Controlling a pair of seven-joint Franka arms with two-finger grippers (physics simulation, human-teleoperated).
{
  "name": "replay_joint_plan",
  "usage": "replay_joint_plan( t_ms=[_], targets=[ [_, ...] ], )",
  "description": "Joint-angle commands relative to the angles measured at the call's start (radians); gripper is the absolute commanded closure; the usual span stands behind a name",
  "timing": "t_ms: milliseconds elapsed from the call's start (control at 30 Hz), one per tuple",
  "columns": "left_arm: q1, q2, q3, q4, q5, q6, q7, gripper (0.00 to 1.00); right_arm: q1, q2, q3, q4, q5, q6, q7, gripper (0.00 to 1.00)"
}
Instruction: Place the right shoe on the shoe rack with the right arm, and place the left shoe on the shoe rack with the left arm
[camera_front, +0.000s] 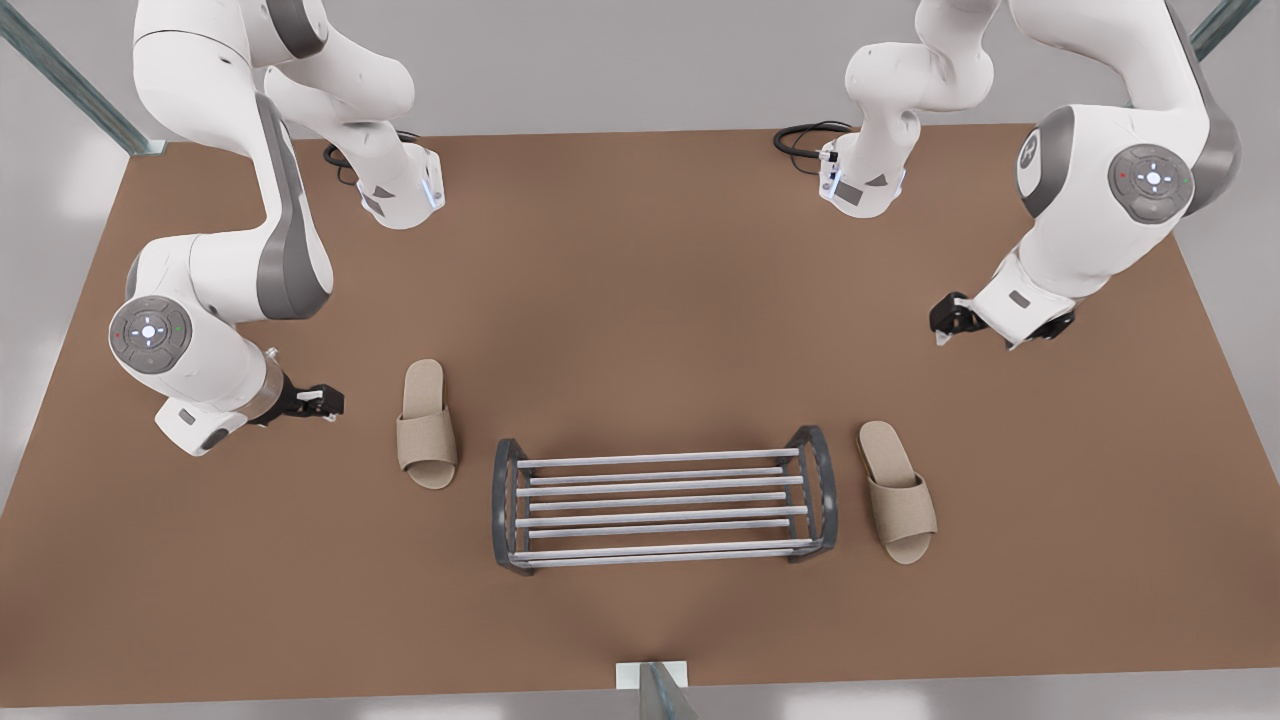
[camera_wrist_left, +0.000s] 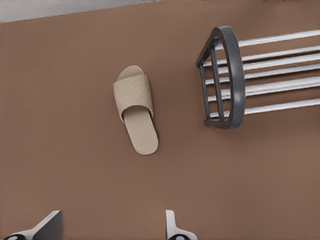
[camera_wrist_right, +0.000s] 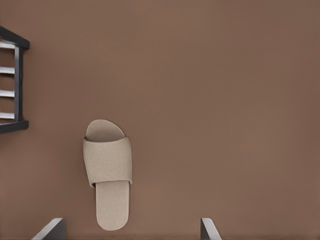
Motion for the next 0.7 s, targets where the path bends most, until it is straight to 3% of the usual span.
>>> replay_joint_plan(
  t_ms=[0, 67, 100, 133, 200, 267, 300, 333, 400, 433, 500, 600, 667],
  targets=[
    [-0.003, -0.001, 0.000, 0.000, 0.003, 0.019, -0.039, 0.00, -0.002, 0.000, 0.001, 0.000, 0.001, -0.008, -0.039, 0.00],
    [-0.046, 0.017, 0.001, 0.010, 0.000, 0.010, -0.053, 0.00, -0.009, 0.040, -0.002, 0.000, 0.003, -0.001, -0.028, 0.00],
    [-0.167, 0.016, 0.001, 0.028, 0.006, -0.137, -0.194, 0.00, -0.023, 0.077, -0.002, 0.002, 0.001, 0.007, -0.028, 0.00],
    [-0.377, 0.019, 0.000, 0.031, 0.137, -0.273, -0.566, 0.00, -0.025, 0.095, -0.002, 0.000, 0.004, 0.007, -0.028, 0.00],
    [-0.843, 0.175, 0.000, 0.027, 0.429, -0.526, -1.156, 0.00, -0.023, 0.115, -0.002, -0.010, 0.027, 0.037, -0.028, 0.00],
    [-0.995, 0.313, 0.001, -0.012, 0.593, -0.587, -1.315, 0.00, -0.025, 0.115, -0.001, -0.064, 0.064, 0.082, -0.031, 0.00],
    [-1.014, 0.338, 0.000, -0.102, 0.704, -0.586, -1.334, 0.00, -0.022, 0.091, 0.007, -0.153, 0.073, 0.120, -0.027, 0.00],
    [-1.017, 0.310, -0.002, -0.194, 0.718, -0.497, -1.459, 0.00, -0.025, 0.036, 0.013, -0.246, 0.073, 0.198, -0.025, 0.00],
    [-1.017, 0.228, 0.000, -0.466, 0.721, -0.068, -2.032, 0.00, -0.025, -0.032, 0.016, -0.378, 0.073, 0.321, -0.025, 0.00],
    [-1.006, 0.197, 0.015, -0.614, 0.844, 0.248, -2.301, 0.00, -0.025, -0.062, 0.018, -0.435, 0.075, 0.379, -0.024, 0.00],
    [-1.006, 0.139, 0.141, -0.779, 1.263, 0.623, -3.042, 0.00, -0.025, -0.079, 0.018, -0.498, 0.075, 0.473, -0.017, 0.00],
    [-1.006, 0.083, 0.243, -0.886, 1.716, 0.800, -3.610, 0.00, -0.028, -0.072, 0.018, -0.498, 0.075, 0.579, -0.017, 0.00],
    [-1.006, 0.074, 0.306, -0.958, 1.889, 0.844, -3.666, 0.00, -0.029, -0.046, 0.018, -0.526, 0.075, 0.660, -0.028, 0.00]
  ],
)
